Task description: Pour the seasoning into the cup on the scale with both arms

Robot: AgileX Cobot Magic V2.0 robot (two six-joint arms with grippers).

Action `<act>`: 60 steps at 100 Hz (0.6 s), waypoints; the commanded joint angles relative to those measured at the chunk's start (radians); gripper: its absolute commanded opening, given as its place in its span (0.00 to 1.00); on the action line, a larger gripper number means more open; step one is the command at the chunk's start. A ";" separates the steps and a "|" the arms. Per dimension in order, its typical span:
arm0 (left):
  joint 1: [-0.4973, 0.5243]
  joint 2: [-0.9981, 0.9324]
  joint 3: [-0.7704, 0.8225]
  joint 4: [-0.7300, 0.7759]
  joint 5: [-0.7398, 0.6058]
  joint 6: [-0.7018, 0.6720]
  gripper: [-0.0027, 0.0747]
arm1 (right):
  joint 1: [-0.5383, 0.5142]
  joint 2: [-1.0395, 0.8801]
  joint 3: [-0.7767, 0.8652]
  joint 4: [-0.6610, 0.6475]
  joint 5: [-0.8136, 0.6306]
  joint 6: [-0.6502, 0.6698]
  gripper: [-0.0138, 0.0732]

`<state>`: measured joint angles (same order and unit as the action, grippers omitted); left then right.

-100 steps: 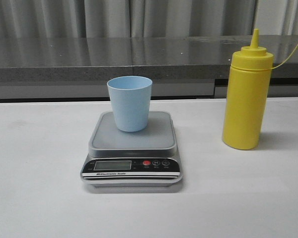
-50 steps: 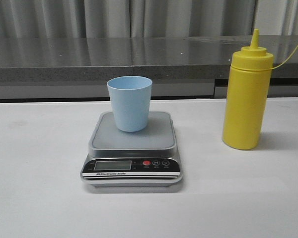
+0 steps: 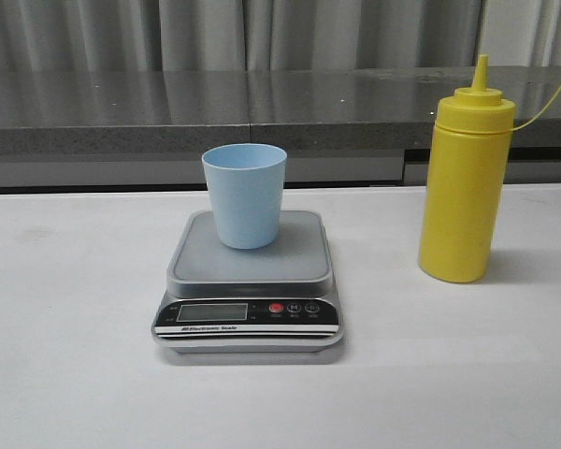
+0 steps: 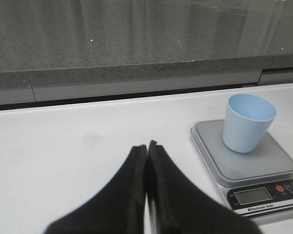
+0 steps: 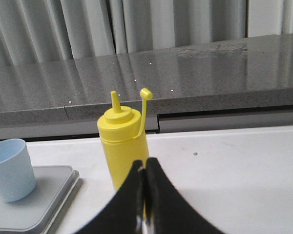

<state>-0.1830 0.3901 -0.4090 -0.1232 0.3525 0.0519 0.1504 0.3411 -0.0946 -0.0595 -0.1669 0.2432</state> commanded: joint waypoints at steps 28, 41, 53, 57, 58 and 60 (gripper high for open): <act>0.004 0.007 -0.028 -0.004 -0.083 -0.011 0.01 | -0.049 -0.199 0.048 0.000 -0.055 -0.011 0.08; 0.004 0.007 -0.028 -0.004 -0.083 -0.011 0.01 | -0.107 -0.266 0.067 0.001 -0.039 -0.011 0.08; 0.004 0.007 -0.028 -0.004 -0.083 -0.011 0.01 | -0.125 -0.337 0.099 -0.023 -0.005 -0.011 0.08; 0.004 0.007 -0.028 -0.004 -0.083 -0.011 0.01 | -0.125 -0.359 0.105 -0.041 0.022 -0.011 0.08; 0.004 0.007 -0.028 -0.004 -0.083 -0.011 0.01 | -0.125 -0.367 0.105 -0.046 0.032 -0.011 0.08; 0.004 0.007 -0.028 -0.004 -0.083 -0.011 0.01 | -0.125 -0.377 0.104 -0.055 0.053 -0.011 0.08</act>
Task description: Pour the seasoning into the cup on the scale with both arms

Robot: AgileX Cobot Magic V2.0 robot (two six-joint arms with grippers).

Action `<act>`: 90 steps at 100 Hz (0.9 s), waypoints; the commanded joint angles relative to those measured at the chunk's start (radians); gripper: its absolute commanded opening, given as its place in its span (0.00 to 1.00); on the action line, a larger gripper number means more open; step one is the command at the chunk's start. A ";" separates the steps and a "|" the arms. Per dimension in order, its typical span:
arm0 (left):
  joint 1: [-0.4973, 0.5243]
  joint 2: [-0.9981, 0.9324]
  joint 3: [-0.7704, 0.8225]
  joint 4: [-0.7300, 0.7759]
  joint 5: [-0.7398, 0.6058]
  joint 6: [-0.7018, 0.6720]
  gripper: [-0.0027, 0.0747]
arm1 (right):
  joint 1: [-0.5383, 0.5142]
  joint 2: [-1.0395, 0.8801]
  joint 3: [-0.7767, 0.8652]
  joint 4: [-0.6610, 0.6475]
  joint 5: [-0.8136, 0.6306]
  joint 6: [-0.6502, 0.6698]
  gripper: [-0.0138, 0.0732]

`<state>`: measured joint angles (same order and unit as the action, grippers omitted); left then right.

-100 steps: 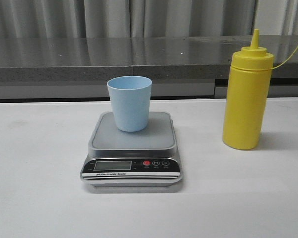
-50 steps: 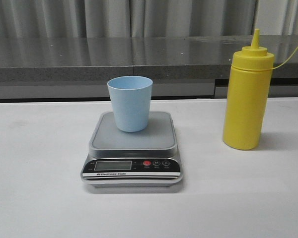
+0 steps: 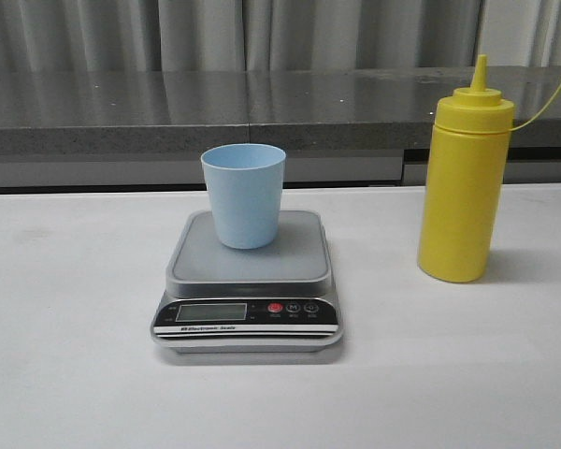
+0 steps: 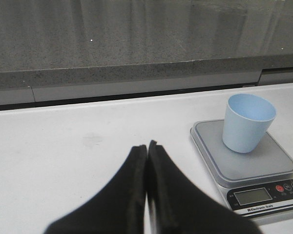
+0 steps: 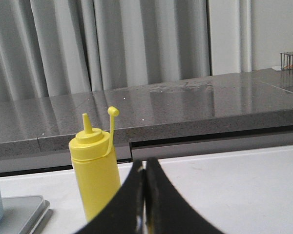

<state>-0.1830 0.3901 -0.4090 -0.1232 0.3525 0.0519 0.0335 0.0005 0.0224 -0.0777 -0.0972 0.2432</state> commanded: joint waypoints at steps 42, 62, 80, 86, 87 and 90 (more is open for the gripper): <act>0.004 0.009 -0.028 -0.004 -0.083 -0.011 0.01 | -0.006 -0.034 -0.013 -0.055 0.127 -0.010 0.08; 0.004 0.009 -0.028 -0.004 -0.083 -0.011 0.01 | -0.006 -0.034 -0.013 -0.055 0.123 -0.010 0.08; 0.004 0.009 -0.028 -0.004 -0.083 -0.011 0.01 | -0.006 -0.034 -0.013 -0.055 0.123 -0.010 0.08; 0.004 0.009 -0.028 -0.004 -0.083 -0.011 0.01 | -0.006 -0.034 -0.013 -0.055 0.123 -0.010 0.08; 0.004 0.009 -0.028 -0.004 -0.083 -0.011 0.01 | -0.006 -0.034 -0.013 -0.055 0.123 -0.010 0.08; 0.004 0.009 -0.028 -0.004 -0.083 -0.011 0.01 | -0.006 -0.034 -0.013 -0.055 0.123 -0.010 0.08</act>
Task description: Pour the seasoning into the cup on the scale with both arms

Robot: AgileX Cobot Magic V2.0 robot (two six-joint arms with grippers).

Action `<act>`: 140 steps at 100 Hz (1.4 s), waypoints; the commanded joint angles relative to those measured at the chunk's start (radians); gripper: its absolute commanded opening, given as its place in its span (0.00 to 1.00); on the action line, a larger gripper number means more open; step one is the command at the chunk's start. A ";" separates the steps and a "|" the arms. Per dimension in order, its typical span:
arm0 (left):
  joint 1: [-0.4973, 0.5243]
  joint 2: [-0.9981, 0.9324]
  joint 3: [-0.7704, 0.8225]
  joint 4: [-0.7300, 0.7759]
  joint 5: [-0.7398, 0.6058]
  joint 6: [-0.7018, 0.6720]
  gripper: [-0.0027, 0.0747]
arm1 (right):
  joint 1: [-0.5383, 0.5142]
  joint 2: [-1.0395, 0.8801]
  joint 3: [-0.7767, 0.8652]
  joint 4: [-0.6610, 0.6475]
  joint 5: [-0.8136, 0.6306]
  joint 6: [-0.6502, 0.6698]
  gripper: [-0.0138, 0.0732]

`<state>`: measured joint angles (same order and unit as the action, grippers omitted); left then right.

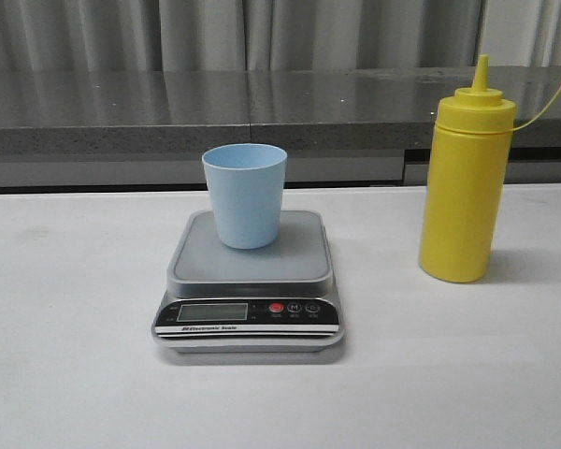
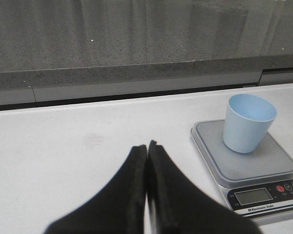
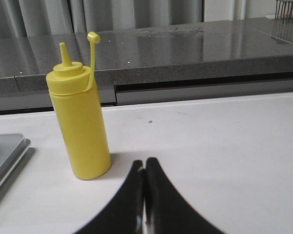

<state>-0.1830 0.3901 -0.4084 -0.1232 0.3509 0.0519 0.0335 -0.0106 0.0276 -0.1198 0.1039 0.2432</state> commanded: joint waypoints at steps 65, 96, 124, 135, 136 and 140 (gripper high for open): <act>0.103 -0.092 0.149 0.044 -0.241 -0.011 0.01 | -0.006 -0.023 -0.018 -0.013 -0.078 -0.010 0.08; 0.198 -0.256 0.335 0.088 -0.319 -0.011 0.01 | -0.006 -0.023 -0.018 -0.013 -0.078 -0.010 0.08; 0.203 -0.424 0.450 0.091 -0.259 -0.011 0.01 | -0.006 -0.023 -0.018 -0.013 -0.078 -0.010 0.08; 0.203 -0.425 0.450 0.096 -0.267 -0.011 0.01 | -0.006 -0.022 -0.018 -0.013 -0.078 -0.010 0.08; 0.203 -0.425 0.450 0.096 -0.267 -0.011 0.01 | -0.006 -0.022 -0.018 -0.013 -0.078 -0.010 0.08; 0.201 -0.425 0.450 0.096 -0.267 -0.011 0.01 | -0.006 -0.022 -0.018 -0.013 -0.077 -0.010 0.08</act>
